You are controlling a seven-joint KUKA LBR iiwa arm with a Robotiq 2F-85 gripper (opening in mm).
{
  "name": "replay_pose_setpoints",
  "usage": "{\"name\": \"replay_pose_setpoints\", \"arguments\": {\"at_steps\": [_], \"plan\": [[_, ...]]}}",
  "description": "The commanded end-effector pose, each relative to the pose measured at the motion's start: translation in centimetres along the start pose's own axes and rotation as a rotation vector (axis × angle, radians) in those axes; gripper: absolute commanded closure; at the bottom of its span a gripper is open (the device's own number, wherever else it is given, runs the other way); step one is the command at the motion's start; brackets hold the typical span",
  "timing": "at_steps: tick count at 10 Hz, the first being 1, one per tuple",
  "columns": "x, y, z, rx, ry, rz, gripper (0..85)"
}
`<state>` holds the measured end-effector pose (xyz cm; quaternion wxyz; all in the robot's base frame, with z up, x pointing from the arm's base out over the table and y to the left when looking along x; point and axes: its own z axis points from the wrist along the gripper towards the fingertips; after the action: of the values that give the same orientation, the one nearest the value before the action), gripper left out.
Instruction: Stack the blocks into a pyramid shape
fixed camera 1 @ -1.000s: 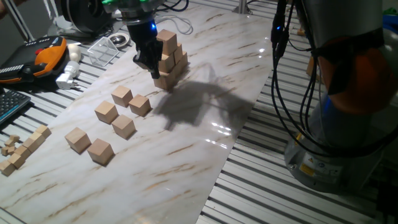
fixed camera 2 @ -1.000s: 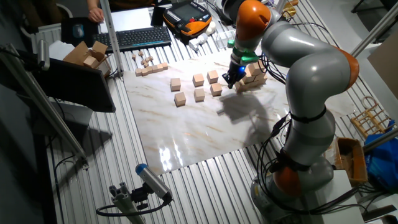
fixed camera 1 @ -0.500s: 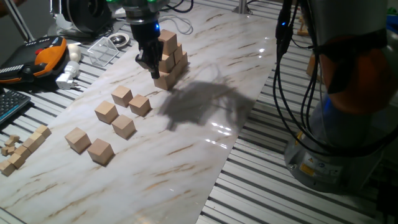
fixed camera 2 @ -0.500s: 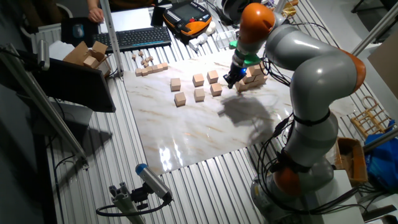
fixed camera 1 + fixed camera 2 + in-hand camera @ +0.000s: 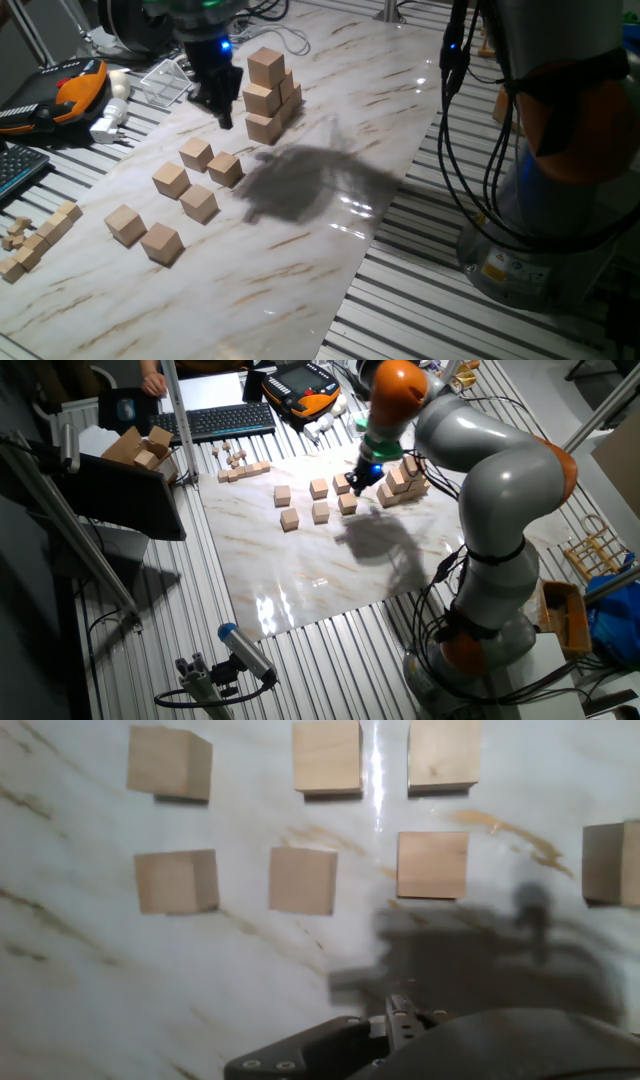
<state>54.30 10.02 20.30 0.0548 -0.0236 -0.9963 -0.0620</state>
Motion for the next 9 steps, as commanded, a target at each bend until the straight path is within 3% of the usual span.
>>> {"name": "replay_pose_setpoints", "arguments": {"at_steps": [1, 4, 6, 9], "plan": [[0.3, 9.3, 1.9, -0.008, -0.003, 0.013, 85.0], [-0.5, 10.9, 4.7, 0.002, 0.005, 0.073, 85.0], [-0.9, 10.9, 4.9, -0.017, 0.001, 0.072, 85.0], [-0.9, 10.9, 4.9, -0.010, -0.011, 0.024, 85.0]]}}
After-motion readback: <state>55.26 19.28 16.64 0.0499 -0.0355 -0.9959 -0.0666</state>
